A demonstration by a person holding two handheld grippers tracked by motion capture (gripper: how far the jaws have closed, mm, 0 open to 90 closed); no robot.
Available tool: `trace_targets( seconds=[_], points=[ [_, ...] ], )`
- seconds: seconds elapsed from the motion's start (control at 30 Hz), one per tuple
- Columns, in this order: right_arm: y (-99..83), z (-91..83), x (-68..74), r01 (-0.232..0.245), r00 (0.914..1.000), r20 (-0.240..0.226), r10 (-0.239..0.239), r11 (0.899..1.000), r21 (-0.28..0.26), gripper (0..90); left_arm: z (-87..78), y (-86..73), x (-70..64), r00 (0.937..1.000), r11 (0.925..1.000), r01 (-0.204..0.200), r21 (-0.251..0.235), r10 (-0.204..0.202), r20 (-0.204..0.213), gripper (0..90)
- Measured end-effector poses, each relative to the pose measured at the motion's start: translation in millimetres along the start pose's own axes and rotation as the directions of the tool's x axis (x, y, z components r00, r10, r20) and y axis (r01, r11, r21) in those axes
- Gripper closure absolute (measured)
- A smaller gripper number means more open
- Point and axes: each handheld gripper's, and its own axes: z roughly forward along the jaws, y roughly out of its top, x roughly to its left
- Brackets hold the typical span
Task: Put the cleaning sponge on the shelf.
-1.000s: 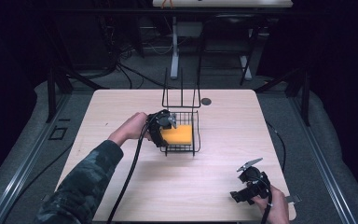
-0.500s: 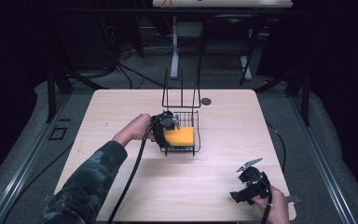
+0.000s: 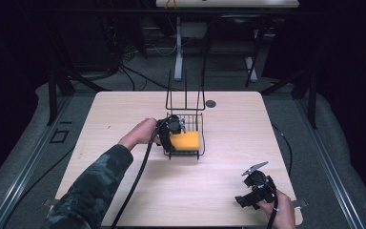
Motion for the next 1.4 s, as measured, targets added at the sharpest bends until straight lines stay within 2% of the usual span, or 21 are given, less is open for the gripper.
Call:
trace_targets(
  seconds=[0.17, 0.3, 0.43, 0.63, 0.7, 0.83, 1.2, 1.4],
  points=[
    [0.1, 0.0, 0.4, -0.002, 1.0, 0.004, 0.002, 1.0, -0.003, 8.3, 2.5, 0.4, 1.2, 1.0, 0.9999, 0.004, 0.016, -0.004, -0.006, 20.2],
    [0.1, -0.2, 0.2, -0.003, 1.0, -0.001, 0.003, 1.0, -0.002, 8.3, 4.3, -0.6, 1.5, 0.9999, 0.9998, 0.016, 0.011, -0.016, -0.003, 19.3],
    [0.2, 0.2, 0.5, 0.0, 1.0, 0.0, 0.0, 1.0, -0.001, 8.3, 4.7, -0.7, 2.8, 0.9999, 0.9996, 0.017, 0.021, -0.017, -0.001, 15.6],
    [0.1, 0.0, 0.2, -0.001, 1.0, -0.002, 0.001, 1.0, 0.001, 8.3, 4.0, -1.6, 3.3, 0.9998, 0.9998, 0.018, 0.009, -0.018, 0.0, 13.4],
    [0.1, 0.2, 0.4, 0.0, 1.0, -0.001, 0.0, 1.0, 0.0, 8.3, 2.9, -2.1, 3.3, 0.9998, 0.9998, 0.021, -0.002, -0.021, 0.009, 11.2],
    [0.2, 0.1, 0.4, 0.0, 1.0, -0.002, 0.0, 1.0, -0.001, 8.3, 0.8, -3.5, 3.7, 0.9996, 0.9995, 0.027, -0.014, -0.027, -0.004, 6.3],
    [0.2, 0.3, 0.4, 0.0, 1.0, -0.001, 0.0, 1.0, 0.001, 8.3, -10.5, -11.3, 4.6, 0.9983, 0.9953, 0.055, -0.08, -0.056, -0.016, 1.6],
    [0.3, 0.4, 0.4, 0.002, 1.0, -0.001, -0.002, 1.0, 0.001, 8.3, -18.6, -16.2, 2.5, 0.9981, 0.9917, 0.054, -0.116, -0.057, -0.025, 0.3]
  ],
)
